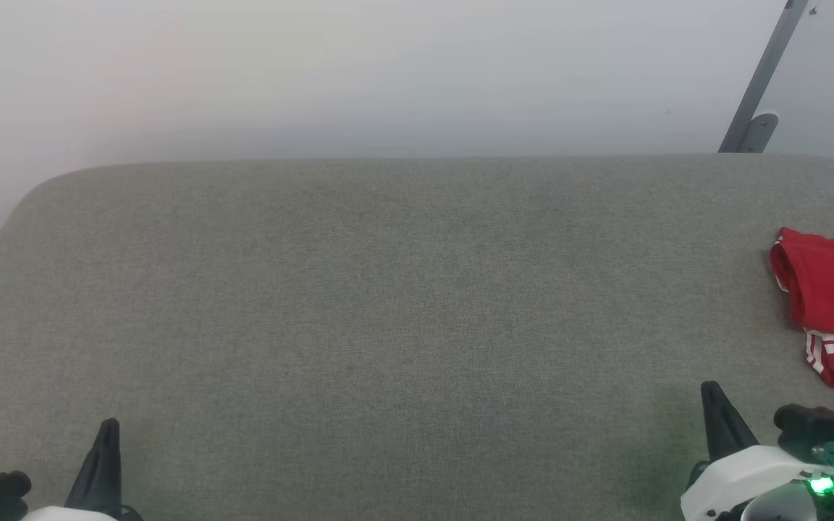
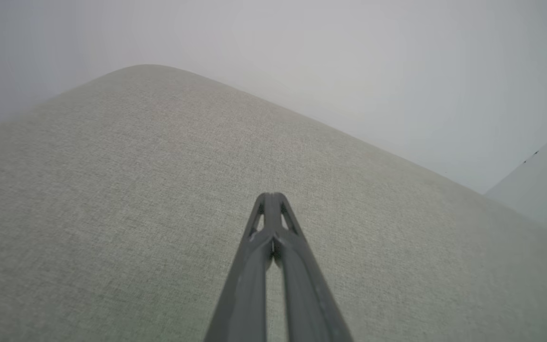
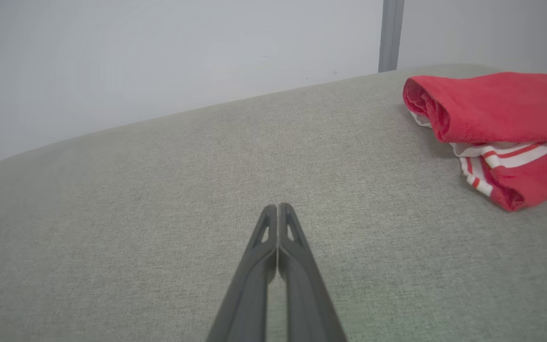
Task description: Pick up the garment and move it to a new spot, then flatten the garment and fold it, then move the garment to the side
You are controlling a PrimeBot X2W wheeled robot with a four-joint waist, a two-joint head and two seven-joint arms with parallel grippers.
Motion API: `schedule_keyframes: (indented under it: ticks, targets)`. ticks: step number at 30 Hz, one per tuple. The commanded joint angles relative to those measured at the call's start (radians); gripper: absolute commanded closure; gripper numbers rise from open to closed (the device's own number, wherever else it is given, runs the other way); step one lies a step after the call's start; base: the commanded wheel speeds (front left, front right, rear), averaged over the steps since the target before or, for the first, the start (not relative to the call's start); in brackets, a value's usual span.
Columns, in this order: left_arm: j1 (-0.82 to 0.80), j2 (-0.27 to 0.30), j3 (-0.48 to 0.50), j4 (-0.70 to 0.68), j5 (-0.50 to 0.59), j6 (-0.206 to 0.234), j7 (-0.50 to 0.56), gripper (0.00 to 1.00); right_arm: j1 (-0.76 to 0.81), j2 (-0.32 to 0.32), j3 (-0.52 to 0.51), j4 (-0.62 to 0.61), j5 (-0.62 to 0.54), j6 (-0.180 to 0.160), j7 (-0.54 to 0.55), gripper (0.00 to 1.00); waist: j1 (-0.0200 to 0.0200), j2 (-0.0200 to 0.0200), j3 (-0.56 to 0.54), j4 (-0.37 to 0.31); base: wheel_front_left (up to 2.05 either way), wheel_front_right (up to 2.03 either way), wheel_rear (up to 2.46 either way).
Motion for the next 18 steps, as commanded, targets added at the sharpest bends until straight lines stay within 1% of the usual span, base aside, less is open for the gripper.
schedule_keyframes:
  ticks: [1, 18]
  targets:
    - [-0.029, 0.007, 0.011, -0.018, -0.036, 0.000, 0.010, 1.00, -0.028, -0.002, -0.001, -0.023, 0.054, 0.000, 0.007, 1.00, 0.0000, -0.0001, 0.000, 0.000, 0.00, 0.00, 0.00]
    - [-0.066, -0.052, 0.018, -0.032, -0.242, -0.001, 0.084, 1.00, -0.032, -0.001, 0.012, -0.057, 0.361, 0.000, 0.058, 1.00, 0.0000, -0.0001, 0.000, -0.001, 0.00, 0.00, 0.00]
